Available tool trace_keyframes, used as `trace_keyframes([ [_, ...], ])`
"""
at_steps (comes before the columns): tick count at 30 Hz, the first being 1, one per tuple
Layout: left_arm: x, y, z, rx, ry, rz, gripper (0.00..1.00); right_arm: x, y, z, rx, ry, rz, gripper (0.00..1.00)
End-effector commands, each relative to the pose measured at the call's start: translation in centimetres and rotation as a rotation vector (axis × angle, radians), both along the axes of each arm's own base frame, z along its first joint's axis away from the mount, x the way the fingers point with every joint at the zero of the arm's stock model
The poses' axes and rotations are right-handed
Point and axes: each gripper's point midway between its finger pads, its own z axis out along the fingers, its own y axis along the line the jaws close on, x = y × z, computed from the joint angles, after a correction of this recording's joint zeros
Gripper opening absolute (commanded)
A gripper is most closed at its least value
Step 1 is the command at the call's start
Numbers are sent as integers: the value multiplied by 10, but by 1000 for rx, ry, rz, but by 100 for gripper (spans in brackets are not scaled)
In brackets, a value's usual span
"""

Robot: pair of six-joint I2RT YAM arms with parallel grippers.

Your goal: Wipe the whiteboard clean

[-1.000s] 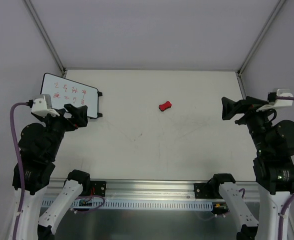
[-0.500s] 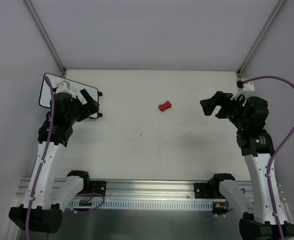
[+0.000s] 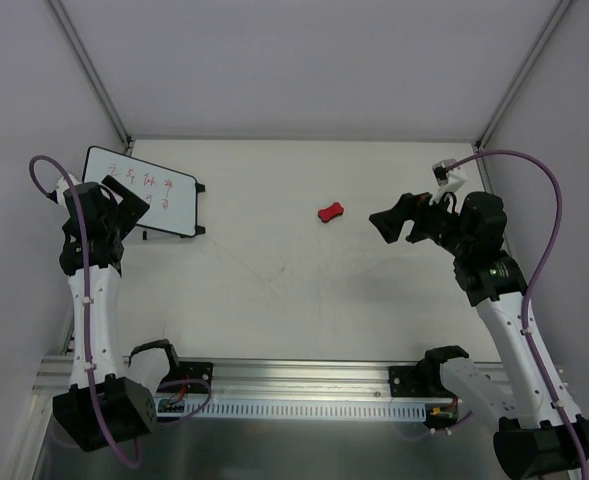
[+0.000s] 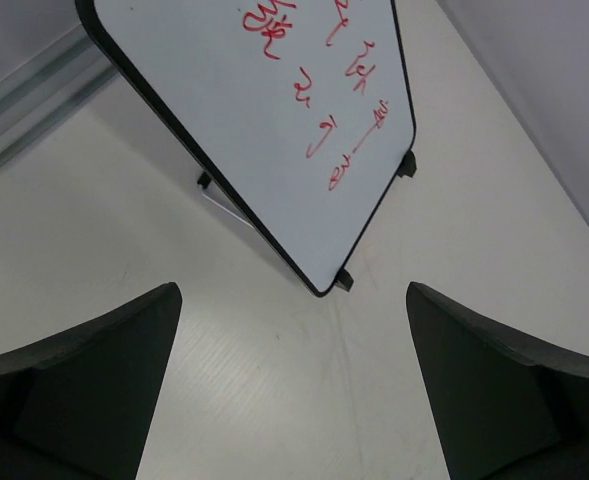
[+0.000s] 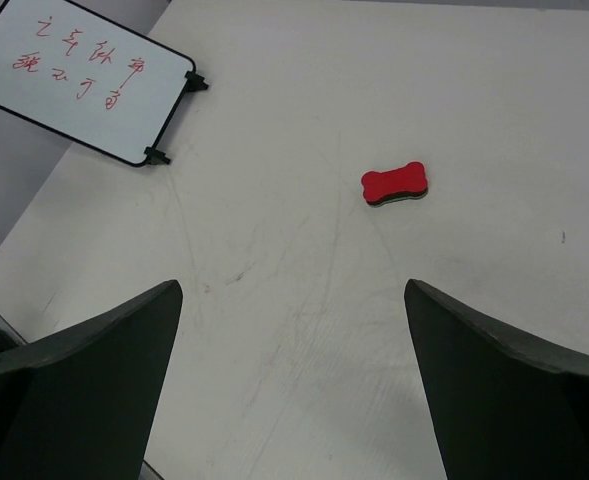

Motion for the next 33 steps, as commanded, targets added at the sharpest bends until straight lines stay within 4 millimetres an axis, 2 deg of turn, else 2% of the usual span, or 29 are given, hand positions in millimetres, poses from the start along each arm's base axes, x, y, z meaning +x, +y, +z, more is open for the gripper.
trace_keyframes([
  [1,15,24,-5,26,-17,43,97,-2,17,14,24,-68,81,99],
  [4,25,40,-14,-35,-30,67,96,-5,20,9,14,-71,98,99],
  [8,28,61,-24,-107,-61,95,91,-9,25,5,2,-75,118,99],
  [13,28,82,-30,-50,-73,102,91,-28,46,2,-45,-126,222,99],
  [15,34,89,-23,-4,-116,96,91,-35,55,0,-40,-125,271,99],
  [22,54,94,-42,7,-161,42,85,-31,62,-4,-14,-92,290,99],
  [24,57,95,-39,27,-199,33,77,-34,65,-5,-13,-93,323,99],
  [26,58,97,-38,53,-231,36,74,-35,66,-9,-19,-93,335,99],
  [33,60,106,-37,73,-230,38,72,-35,66,-18,-32,-83,340,99],
])
